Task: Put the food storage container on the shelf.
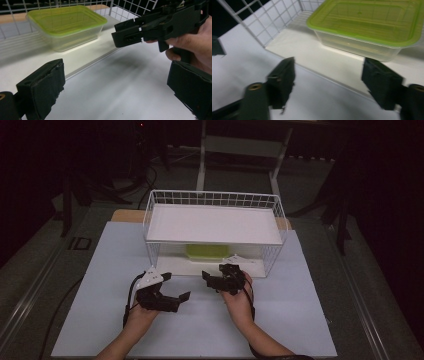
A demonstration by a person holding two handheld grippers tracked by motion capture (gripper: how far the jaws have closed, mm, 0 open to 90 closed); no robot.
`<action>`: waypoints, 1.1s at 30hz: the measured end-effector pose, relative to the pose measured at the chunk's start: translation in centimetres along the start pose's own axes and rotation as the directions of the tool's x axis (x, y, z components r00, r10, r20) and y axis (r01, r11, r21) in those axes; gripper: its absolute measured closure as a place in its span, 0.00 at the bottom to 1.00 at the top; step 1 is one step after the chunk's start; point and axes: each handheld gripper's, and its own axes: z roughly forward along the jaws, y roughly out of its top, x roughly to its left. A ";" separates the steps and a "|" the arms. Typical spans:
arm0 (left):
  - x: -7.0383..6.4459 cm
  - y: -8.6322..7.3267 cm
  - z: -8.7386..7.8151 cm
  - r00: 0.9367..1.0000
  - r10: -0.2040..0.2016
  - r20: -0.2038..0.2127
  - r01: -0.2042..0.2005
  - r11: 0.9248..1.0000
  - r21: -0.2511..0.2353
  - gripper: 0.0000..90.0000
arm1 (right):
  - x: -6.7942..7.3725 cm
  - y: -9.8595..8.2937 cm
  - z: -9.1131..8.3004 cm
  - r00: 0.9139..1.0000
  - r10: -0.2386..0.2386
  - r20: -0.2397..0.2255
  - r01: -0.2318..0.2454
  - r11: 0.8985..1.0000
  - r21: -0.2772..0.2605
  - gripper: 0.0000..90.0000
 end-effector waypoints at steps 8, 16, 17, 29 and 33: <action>-0.1 0.8 -0.1 1.000 0.004 0.019 -0.003 1.000 -0.012 0.02 | -0.5 0.0 -1.5 0.999 -0.027 -0.048 0.026 1.000 -0.011 0.18; -0.9 1.1 -0.1 0.998 0.029 0.051 -0.028 0.999 -0.024 0.02 | -0.5 -0.1 -2.8 0.996 -0.046 -0.072 0.045 0.999 -0.026 0.18; -0.9 1.1 -0.2 0.998 0.028 0.058 -0.027 0.999 -0.021 0.02 | -0.4 -0.1 -3.0 0.996 -0.049 -0.077 0.047 0.999 -0.025 0.18; -0.6 0.8 -2.2 0.997 0.011 0.071 -0.009 1.000 -0.023 0.02 | -0.9 -0.5 -6.1 0.994 -0.064 -0.091 0.061 0.998 -0.036 0.18; -0.4 0.3 -3.0 0.998 0.006 0.070 -0.005 1.000 -0.016 0.02 | -1.6 -1.0 -7.1 0.995 -0.068 -0.071 0.066 0.997 -0.032 0.18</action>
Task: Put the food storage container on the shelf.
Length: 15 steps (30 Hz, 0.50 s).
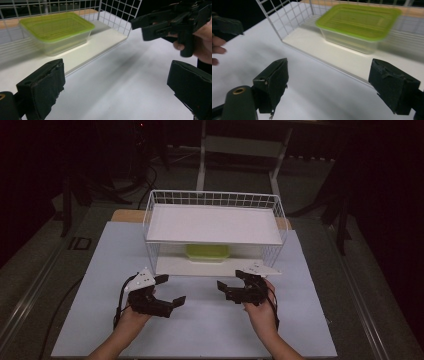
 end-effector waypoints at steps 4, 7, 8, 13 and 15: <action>0.1 -0.6 -0.7 1.000 -0.001 0.001 0.001 1.000 -0.001 0.02 | -0.7 -0.8 -0.6 1.000 0.004 0.021 -0.004 1.000 0.006 0.18; 0.1 -1.1 -1.2 1.000 -0.010 -0.003 0.010 1.000 0.001 0.02 | -0.9 -1.4 -1.2 1.000 0.006 0.027 -0.006 1.000 0.013 0.18; 0.1 -1.1 -1.2 1.000 -0.010 -0.003 0.010 1.000 0.001 0.02 | -0.9 -1.4 -1.2 1.000 0.006 0.027 -0.006 1.000 0.013 0.18; 0.2 -2.1 -1.8 1.000 -0.018 -0.009 0.018 1.000 0.010 0.02 | -1.1 -2.4 -2.4 1.000 0.016 0.020 -0.017 1.000 0.017 0.18; 0.3 -2.5 -2.0 1.000 -0.023 -0.007 0.023 1.000 0.004 0.02 | -1.1 -2.8 -2.8 1.000 0.008 0.021 -0.009 1.000 0.024 0.18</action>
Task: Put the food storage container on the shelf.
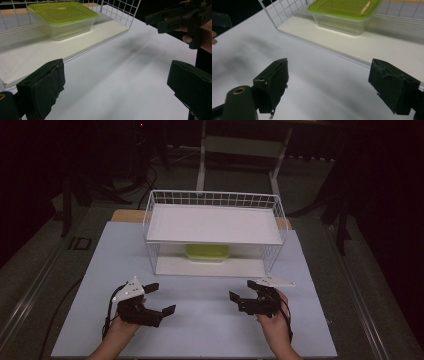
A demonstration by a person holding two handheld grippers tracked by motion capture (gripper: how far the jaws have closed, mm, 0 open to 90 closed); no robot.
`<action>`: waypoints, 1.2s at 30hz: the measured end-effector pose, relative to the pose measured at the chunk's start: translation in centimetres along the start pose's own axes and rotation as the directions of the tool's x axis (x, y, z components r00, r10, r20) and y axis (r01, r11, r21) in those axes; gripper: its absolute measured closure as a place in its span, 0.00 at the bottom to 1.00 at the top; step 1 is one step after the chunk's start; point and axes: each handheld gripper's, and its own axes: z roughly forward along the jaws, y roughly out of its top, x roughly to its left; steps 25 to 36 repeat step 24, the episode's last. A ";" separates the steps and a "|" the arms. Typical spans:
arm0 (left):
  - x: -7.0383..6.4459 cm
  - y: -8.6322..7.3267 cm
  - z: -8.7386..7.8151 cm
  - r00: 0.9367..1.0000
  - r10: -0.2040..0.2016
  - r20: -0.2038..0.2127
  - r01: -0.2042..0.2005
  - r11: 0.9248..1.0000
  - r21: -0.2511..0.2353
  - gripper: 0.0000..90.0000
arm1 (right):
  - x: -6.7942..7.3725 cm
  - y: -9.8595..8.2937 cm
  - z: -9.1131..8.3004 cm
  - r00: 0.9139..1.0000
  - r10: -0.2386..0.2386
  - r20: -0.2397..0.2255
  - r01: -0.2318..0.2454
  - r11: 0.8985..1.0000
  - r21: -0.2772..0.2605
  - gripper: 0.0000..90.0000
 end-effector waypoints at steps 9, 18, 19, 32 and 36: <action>0.2 -1.2 -0.3 1.000 -0.005 -0.019 0.005 1.000 -0.006 0.02 | -0.8 -1.8 -1.7 0.999 -0.015 0.029 0.015 1.000 0.009 0.18; -0.1 -1.9 0.3 1.000 0.002 -0.003 -0.002 1.000 -0.006 0.02 | -2.2 -2.9 -1.9 0.998 0.028 0.059 -0.027 1.000 -0.014 0.18; -0.1 -1.9 0.3 1.000 0.001 -0.003 -0.001 1.000 -0.006 0.02 | -2.2 -3.0 -1.8 0.998 0.019 0.063 -0.019 1.000 -0.012 0.18; 0.0 -1.8 0.3 1.000 -0.001 -0.003 0.001 1.000 -0.017 0.02 | -2.1 -3.1 -1.6 0.998 0.008 0.060 -0.008 1.000 -0.009 0.18; 0.0 -1.8 0.3 1.000 -0.001 -0.003 0.001 1.000 -0.017 0.02 | -2.1 -3.1 -1.6 0.998 0.008 0.060 -0.008 1.000 -0.009 0.18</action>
